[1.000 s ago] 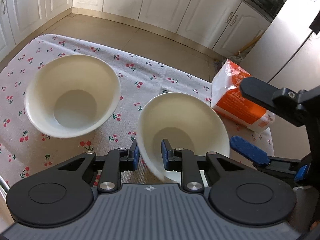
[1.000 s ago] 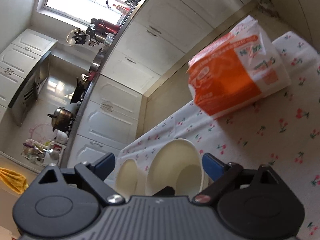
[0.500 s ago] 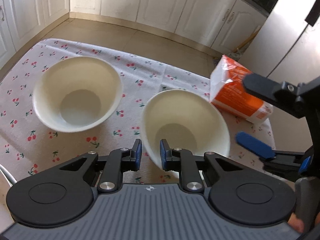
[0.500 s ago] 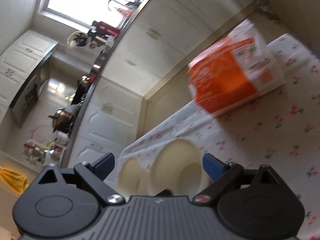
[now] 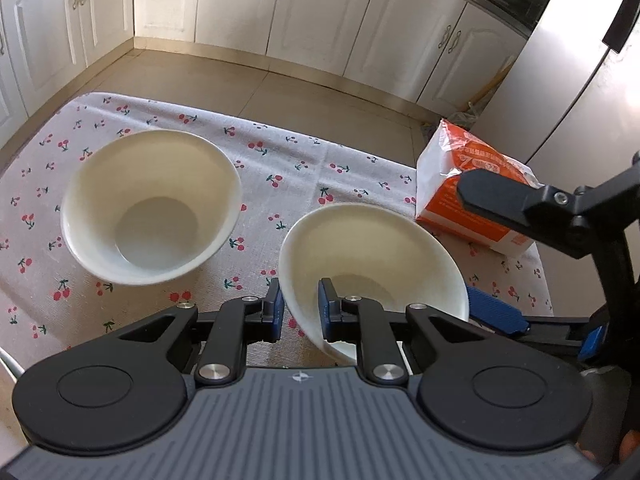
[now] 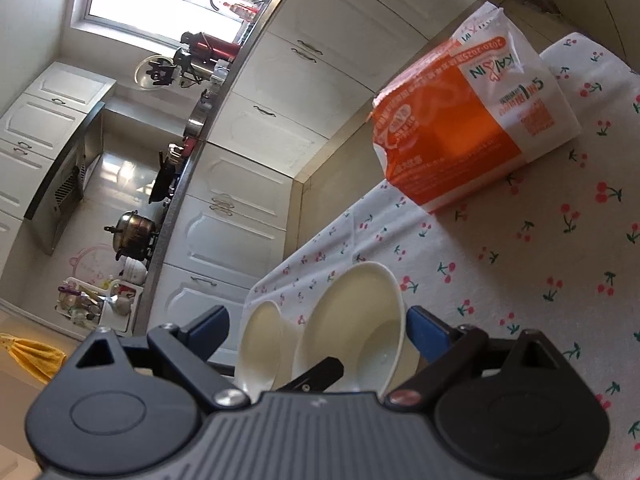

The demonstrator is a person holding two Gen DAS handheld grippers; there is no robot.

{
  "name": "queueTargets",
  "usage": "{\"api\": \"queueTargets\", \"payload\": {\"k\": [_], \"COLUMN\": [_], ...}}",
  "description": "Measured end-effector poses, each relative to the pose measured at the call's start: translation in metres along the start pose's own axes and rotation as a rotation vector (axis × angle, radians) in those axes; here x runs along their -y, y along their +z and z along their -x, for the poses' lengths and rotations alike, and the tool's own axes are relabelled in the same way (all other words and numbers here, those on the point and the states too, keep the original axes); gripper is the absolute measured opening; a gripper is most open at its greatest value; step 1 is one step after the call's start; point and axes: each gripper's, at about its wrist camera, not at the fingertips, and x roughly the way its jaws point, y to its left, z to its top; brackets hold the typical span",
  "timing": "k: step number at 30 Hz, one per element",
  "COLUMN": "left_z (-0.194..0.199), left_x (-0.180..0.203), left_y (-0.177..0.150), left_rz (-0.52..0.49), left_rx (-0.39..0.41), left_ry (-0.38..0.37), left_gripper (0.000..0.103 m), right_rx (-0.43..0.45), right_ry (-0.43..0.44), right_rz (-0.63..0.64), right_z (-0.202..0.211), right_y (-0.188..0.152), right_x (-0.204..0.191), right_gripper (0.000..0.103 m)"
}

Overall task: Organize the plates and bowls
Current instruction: 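Carry the cream bowl to the steel bowl, lower it in, open left gripper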

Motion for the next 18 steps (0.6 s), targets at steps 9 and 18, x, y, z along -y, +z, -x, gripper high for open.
{"api": "queueTargets", "payload": {"k": [9,18], "left_z": [0.024,0.06], "left_x": [-0.001,0.004], "left_y": [-0.007,-0.022], "left_rz": [-0.019,-0.042], "left_rx": [0.014,0.02], "left_ry": [-0.008,-0.028], "left_gripper": [0.017,0.017], "right_rx": [-0.011,-0.023], "right_ry": [0.04,0.066], "right_rz": [0.028,0.043], "right_z": [0.018,0.047], "right_y": [-0.012,-0.029], "right_x": [-0.014,-0.031], "right_gripper": [0.096,0.096]}}
